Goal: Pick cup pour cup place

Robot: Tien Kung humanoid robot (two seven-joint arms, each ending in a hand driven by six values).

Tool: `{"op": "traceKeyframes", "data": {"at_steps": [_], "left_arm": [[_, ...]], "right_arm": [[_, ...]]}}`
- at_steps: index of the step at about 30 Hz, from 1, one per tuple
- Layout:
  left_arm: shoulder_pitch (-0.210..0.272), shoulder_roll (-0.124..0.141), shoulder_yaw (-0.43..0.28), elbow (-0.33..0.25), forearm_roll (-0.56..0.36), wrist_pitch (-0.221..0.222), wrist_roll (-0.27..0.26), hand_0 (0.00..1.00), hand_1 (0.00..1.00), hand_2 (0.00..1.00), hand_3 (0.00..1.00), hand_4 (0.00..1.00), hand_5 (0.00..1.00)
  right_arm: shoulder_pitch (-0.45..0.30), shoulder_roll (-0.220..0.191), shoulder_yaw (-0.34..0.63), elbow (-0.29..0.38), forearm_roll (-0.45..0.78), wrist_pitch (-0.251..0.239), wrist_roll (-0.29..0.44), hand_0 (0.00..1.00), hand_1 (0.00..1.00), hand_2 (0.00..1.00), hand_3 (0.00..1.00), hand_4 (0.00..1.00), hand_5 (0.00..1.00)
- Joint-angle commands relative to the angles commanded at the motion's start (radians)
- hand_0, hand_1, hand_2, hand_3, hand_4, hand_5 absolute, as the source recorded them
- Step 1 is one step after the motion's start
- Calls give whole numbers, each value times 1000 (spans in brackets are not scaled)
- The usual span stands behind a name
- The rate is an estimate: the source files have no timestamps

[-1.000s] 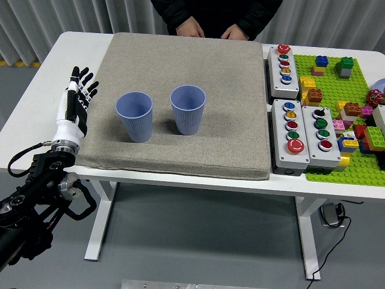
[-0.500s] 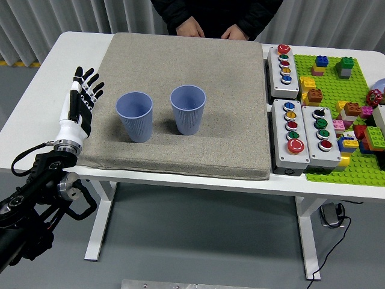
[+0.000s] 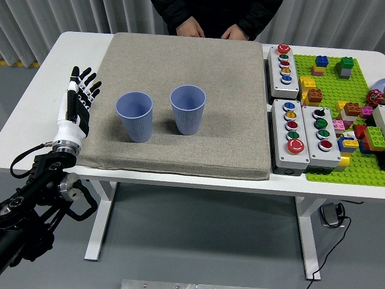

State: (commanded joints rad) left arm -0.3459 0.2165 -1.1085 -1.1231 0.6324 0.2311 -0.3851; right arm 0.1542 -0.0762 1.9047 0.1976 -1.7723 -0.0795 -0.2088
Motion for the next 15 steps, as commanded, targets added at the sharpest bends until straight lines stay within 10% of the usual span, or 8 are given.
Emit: {"op": "traceKeyframes", "data": {"at_steps": [15], "left_arm": [[19,-39,-46,-48,79,58,-41,869,836,899,848,753,998]], "right_arm": [[4,-3,-8,-2,11,1,3,698,691,633,603,2,291]]}}
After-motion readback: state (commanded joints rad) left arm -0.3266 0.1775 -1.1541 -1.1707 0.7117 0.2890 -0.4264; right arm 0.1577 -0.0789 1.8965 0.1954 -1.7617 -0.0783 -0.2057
